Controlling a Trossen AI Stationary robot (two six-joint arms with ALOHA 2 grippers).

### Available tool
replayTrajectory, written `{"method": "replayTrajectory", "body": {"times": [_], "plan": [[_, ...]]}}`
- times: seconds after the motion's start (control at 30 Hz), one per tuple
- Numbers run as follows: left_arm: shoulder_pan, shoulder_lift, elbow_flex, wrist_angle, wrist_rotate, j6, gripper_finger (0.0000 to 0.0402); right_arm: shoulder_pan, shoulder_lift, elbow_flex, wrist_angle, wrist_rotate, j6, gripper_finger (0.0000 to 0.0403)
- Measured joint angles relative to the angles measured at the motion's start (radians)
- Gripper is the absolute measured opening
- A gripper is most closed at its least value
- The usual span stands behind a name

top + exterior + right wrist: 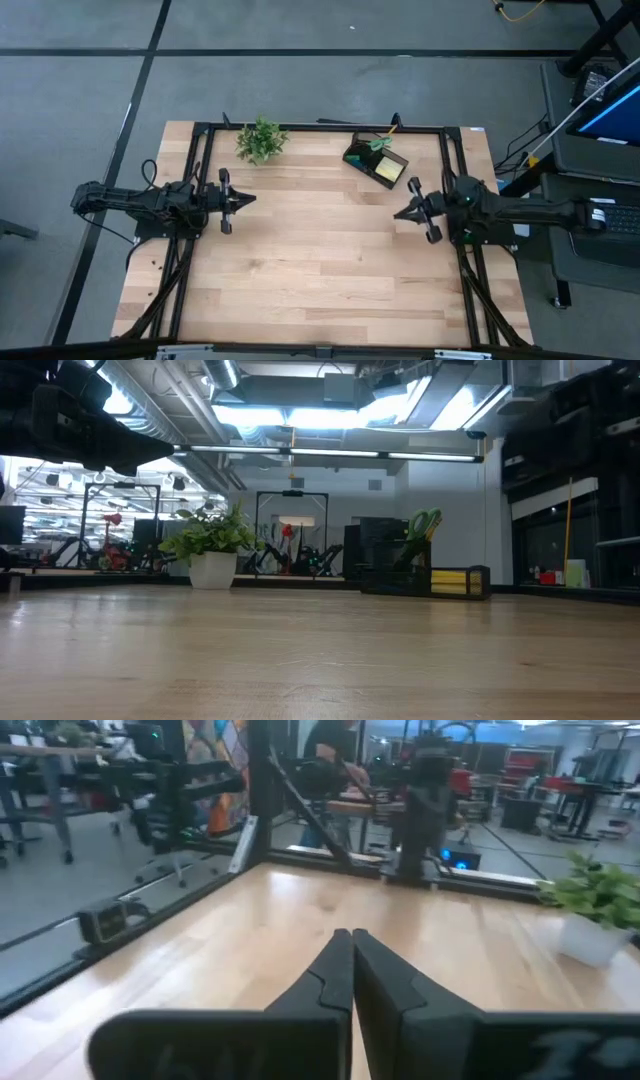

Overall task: Pick and place office supplies into organizer
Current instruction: Return to Home Position

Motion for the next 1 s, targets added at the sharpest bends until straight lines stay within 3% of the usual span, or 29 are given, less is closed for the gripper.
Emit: {"method": "replayTrajectory", "body": {"times": [0.13,0.37,0.47,0.7,1.0], "plan": [[0.000,0.000,0.000,0.000,0.000,0.000,0.0013,0.072,-0.140,0.000,-0.116,0.086,0.045,0.0009],[0.000,0.000,0.000,0.000,0.000,0.000,0.0008,0.108,-0.360,0.000,-0.248,0.109,0.060,0.0020],[0.000,0.000,0.000,0.000,0.000,0.000,0.0008,0.141,-0.423,0.000,-0.280,0.166,0.078,0.0021],[0.000,0.000,0.000,0.000,0.000,0.000,0.0012,0.222,-0.454,-0.001,-0.300,0.324,0.095,0.0013],[0.000,0.000,0.000,0.000,0.000,0.000,0.0006,0.273,-0.452,-0.001,-0.329,0.349,0.060,0.0013]]}}
